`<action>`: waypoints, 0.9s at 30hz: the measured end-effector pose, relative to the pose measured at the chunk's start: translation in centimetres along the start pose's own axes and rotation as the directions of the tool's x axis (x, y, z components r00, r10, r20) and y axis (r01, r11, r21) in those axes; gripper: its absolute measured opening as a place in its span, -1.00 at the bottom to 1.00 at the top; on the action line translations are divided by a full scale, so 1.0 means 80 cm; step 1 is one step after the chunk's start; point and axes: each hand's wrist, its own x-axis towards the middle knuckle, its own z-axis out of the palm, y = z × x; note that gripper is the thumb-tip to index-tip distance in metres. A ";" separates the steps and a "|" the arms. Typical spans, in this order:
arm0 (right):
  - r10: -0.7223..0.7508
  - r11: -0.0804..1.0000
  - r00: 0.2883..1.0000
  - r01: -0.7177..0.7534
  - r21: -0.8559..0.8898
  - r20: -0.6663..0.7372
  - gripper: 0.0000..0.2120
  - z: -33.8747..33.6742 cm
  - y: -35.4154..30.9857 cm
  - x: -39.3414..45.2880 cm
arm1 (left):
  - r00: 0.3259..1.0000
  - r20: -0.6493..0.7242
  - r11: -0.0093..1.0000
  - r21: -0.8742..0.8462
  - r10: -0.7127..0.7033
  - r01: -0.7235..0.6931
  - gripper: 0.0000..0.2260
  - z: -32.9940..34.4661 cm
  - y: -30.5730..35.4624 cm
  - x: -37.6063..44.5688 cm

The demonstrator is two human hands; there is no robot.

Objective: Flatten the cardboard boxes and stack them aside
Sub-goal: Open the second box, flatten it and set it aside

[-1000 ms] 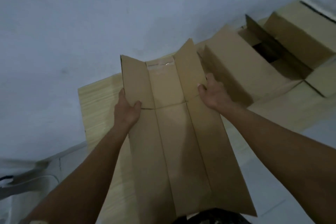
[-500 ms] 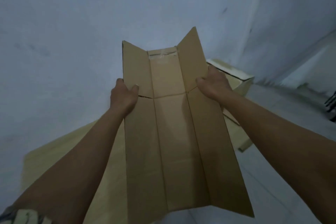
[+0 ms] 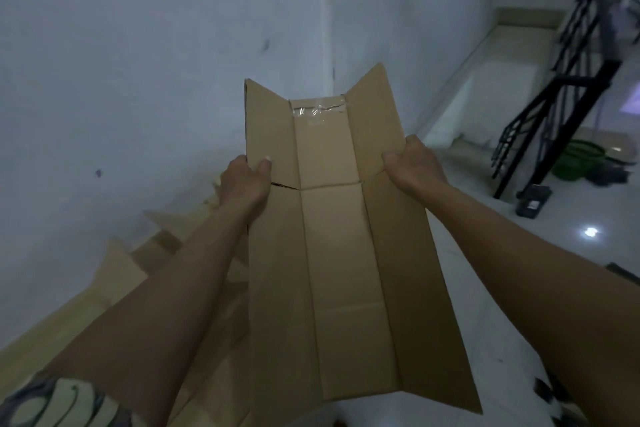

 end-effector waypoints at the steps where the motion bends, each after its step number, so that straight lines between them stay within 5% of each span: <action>1: 0.019 1.000 1.000 -0.019 0.005 -0.010 -0.59 -0.008 0.013 0.021 | 1.000 0.025 1.000 -0.010 0.005 -0.005 -0.56 0.024 0.011 0.017; 10: 0.101 0.995 0.989 -0.101 0.001 -0.110 -0.87 -0.078 0.117 0.204 | 0.981 0.194 0.995 -0.100 0.022 -0.002 -0.57 0.228 0.111 0.143; 14: 0.127 0.992 0.989 -0.127 -0.002 -0.077 -0.81 -0.085 0.169 0.303 | 0.975 0.220 0.996 -0.074 -0.030 0.047 -0.56 0.314 0.138 0.192; 27: 0.104 0.994 0.987 -0.097 -0.059 0.119 -0.69 -0.050 0.283 0.639 | 0.950 0.043 0.940 -0.141 -0.308 0.311 -0.61 0.551 0.190 0.316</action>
